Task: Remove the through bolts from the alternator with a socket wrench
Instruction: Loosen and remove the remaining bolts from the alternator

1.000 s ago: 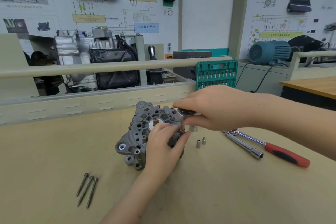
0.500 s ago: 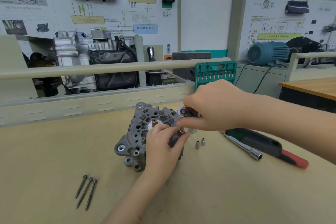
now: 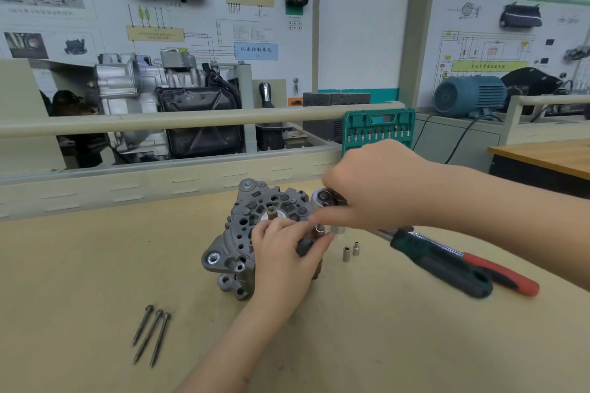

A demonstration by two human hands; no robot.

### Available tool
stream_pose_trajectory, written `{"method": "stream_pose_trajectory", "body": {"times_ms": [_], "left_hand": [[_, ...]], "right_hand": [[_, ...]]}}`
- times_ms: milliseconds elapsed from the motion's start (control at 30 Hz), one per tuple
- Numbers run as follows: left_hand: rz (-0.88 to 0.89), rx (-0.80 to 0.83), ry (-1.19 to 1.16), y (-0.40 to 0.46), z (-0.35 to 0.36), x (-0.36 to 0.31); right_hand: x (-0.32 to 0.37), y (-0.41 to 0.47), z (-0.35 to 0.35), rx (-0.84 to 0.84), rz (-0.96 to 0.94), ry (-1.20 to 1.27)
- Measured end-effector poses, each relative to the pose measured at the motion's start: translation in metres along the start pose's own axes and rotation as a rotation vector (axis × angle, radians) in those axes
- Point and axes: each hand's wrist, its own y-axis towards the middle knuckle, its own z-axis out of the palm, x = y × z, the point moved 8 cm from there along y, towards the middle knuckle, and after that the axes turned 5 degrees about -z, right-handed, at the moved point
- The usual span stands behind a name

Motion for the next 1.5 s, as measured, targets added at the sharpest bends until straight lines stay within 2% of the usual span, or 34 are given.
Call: {"method": "stream_pose_trajectory", "body": {"times_ms": [233,367,500,733,967,1100,1267,1500], "left_hand": [[0.018,0.042,0.015,-0.005,0.001,-0.001],[0.029,-0.016,0.027,-0.001,-0.003,-0.005],[0.015,-0.024,0.015,-0.002,-0.003,-0.006],[0.048,0.040,0.015,-0.003,0.000,-0.004],[0.041,-0.018,0.036,0.001,-0.003,-0.007],[0.031,0.061,-0.007,0.002,0.000,-0.001],[0.013,0.143,-0.068,0.001,0.004,0.000],[-0.049,0.105,-0.031,0.002,0.005,0.000]], "right_hand": [[-0.003,0.002,0.009,0.098,-0.040,0.105],[-0.003,-0.001,0.003,0.032,-0.039,0.005],[-0.001,-0.001,0.002,-0.006,0.003,0.043],[-0.003,0.003,0.007,0.070,-0.053,0.148],[-0.003,0.001,0.002,0.020,-0.038,0.022],[-0.001,0.002,0.005,0.017,-0.025,0.075],[-0.001,0.005,0.011,0.145,-0.096,0.218],[0.002,0.005,0.004,0.049,-0.090,0.022]]}}
